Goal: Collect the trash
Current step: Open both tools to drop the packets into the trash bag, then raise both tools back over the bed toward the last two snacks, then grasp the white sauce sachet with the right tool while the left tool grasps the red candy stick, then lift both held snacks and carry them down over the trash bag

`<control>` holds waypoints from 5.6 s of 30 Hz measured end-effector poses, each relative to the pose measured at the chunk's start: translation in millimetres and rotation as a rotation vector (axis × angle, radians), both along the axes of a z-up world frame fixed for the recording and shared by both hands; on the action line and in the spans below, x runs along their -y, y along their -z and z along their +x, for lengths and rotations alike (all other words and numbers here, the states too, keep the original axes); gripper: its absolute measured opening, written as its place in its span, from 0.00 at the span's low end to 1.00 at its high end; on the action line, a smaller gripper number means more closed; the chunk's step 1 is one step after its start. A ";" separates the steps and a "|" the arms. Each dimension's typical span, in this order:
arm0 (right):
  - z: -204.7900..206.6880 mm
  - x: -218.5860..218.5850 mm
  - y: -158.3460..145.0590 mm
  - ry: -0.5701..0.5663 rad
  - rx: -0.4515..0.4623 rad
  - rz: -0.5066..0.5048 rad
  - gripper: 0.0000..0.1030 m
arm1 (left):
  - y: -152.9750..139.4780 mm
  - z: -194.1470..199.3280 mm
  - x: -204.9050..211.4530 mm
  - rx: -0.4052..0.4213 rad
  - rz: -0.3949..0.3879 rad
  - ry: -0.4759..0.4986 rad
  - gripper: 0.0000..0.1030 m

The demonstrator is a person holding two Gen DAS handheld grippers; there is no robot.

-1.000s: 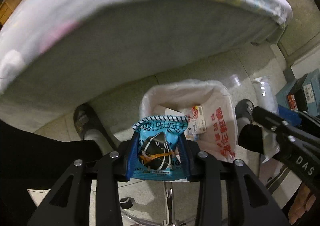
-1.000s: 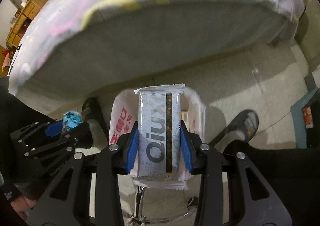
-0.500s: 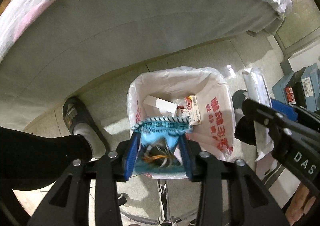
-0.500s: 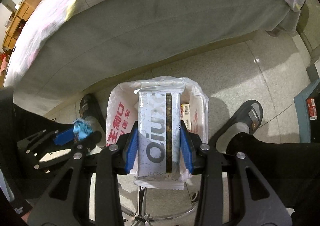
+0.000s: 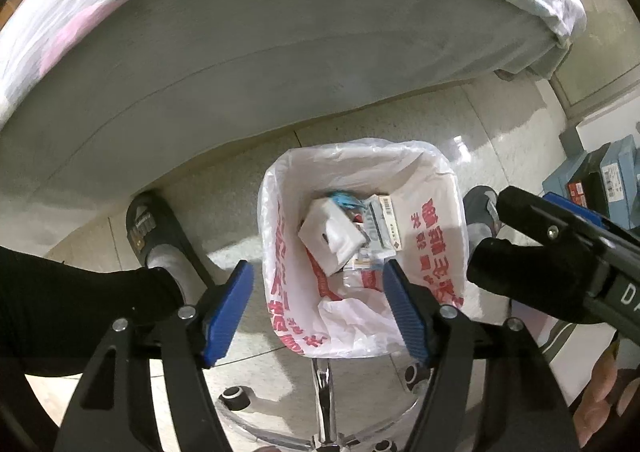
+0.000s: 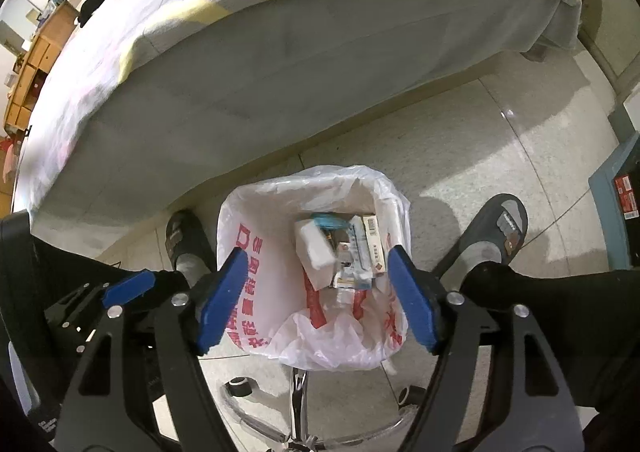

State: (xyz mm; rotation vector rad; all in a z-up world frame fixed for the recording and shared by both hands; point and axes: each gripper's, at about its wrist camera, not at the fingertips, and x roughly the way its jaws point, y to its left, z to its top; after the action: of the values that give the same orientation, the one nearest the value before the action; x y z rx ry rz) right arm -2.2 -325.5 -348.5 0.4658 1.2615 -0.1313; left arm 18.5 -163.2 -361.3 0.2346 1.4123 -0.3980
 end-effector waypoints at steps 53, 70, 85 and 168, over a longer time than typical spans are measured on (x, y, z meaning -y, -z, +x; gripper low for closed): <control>-31.2 24.6 -190.9 0.025 0.393 -0.080 0.88 | -193.8 11.4 -54.7 0.485 -0.143 -0.099 0.82; 69.9 3.6 -320.5 -0.122 0.539 -0.233 0.93 | -300.4 123.8 -107.3 0.682 -0.143 -0.210 0.92; 249.6 -37.4 -297.8 -0.253 0.405 -0.179 0.93 | -267.4 260.6 -83.5 0.546 -0.105 -0.196 0.92; 414.9 -43.9 -149.6 -0.255 0.111 -0.255 0.13 | -156.5 356.1 -56.1 0.442 -0.180 -0.184 0.22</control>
State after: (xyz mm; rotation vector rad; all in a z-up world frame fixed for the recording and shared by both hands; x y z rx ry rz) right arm 412.8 -281.6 -198.9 0.0895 1.1651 -0.0489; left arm 374.5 -107.0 -204.8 0.0396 0.9476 -0.2961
